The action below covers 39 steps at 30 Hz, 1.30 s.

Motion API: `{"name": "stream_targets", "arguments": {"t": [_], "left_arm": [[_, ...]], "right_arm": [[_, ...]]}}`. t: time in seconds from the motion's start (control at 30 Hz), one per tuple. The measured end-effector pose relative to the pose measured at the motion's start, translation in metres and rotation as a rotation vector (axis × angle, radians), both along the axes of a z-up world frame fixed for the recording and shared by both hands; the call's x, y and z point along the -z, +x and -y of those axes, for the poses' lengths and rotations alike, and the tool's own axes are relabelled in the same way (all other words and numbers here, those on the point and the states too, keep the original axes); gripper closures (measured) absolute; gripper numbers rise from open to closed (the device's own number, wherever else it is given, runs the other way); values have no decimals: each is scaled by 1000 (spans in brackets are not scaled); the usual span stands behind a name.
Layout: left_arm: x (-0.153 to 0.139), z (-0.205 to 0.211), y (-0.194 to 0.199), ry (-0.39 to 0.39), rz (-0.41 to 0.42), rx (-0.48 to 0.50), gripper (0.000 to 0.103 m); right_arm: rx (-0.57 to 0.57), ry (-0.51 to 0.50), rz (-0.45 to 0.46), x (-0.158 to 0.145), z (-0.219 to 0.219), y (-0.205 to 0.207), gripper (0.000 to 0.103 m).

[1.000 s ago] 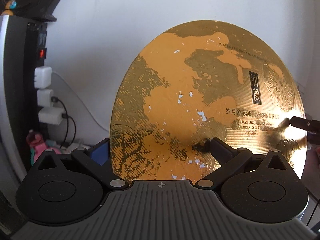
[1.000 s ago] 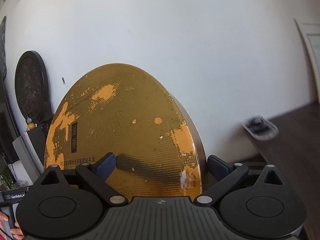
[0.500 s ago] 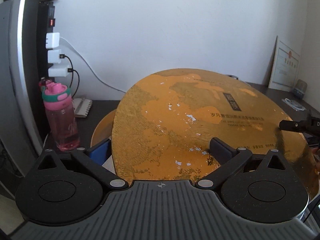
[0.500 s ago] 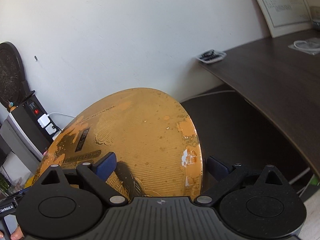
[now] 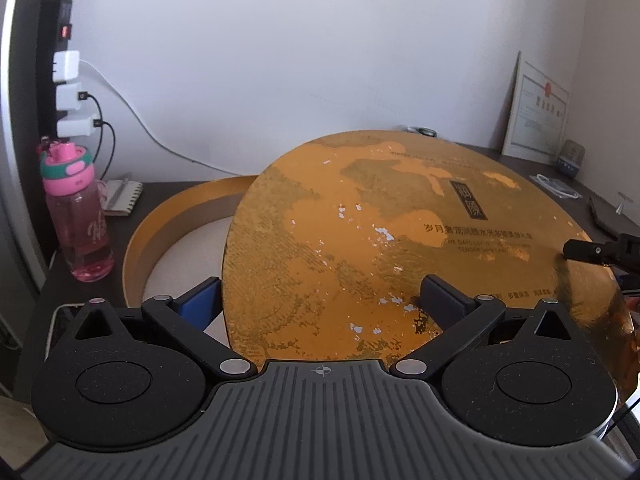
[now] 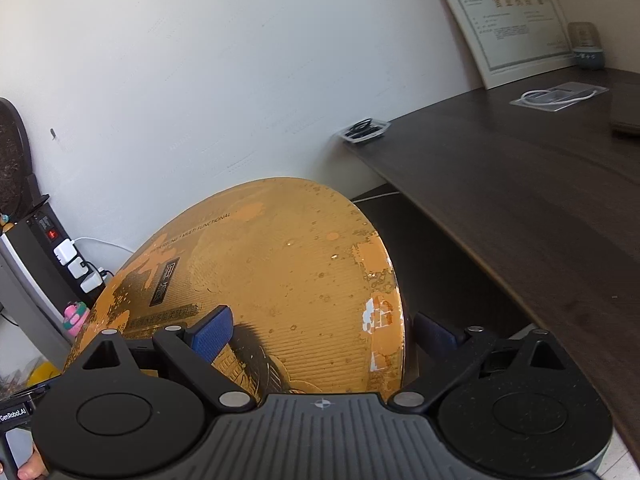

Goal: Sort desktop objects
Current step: 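Grip the gold lid rim with both grippers and tilt it off the wall, then carry the gold lid with both grippers over the open gold box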

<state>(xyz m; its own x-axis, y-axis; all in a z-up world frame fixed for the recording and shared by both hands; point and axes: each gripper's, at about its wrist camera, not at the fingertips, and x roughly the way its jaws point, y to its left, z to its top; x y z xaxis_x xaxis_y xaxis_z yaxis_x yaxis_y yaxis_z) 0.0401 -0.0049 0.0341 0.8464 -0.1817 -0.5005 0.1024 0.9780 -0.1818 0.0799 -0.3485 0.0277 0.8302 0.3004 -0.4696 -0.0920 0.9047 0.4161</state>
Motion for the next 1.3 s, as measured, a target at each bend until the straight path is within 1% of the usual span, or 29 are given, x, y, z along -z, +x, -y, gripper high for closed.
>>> {"name": "stream_targets", "arguments": {"t": [0.37,0.57,0.77,0.97,1.3], "left_arm": [[6,20,19,-71,-23,113,0],[9,23,24,-82,-45,125,1],[9,11,26,-76,-41,83,1],[9,-11,30,-70,-40,17,1],[5,-58,46,-19,-37,-167,1]], "right_arm": [[107,-81,34,-15,21,-26,5],[119,-98,30,-13,23,-23,5],[79,-87,23,-10,9,-7,5],[13,-79,26,-7,-15,16,5],[-166,-22,3,3,-76,87,5]]}}
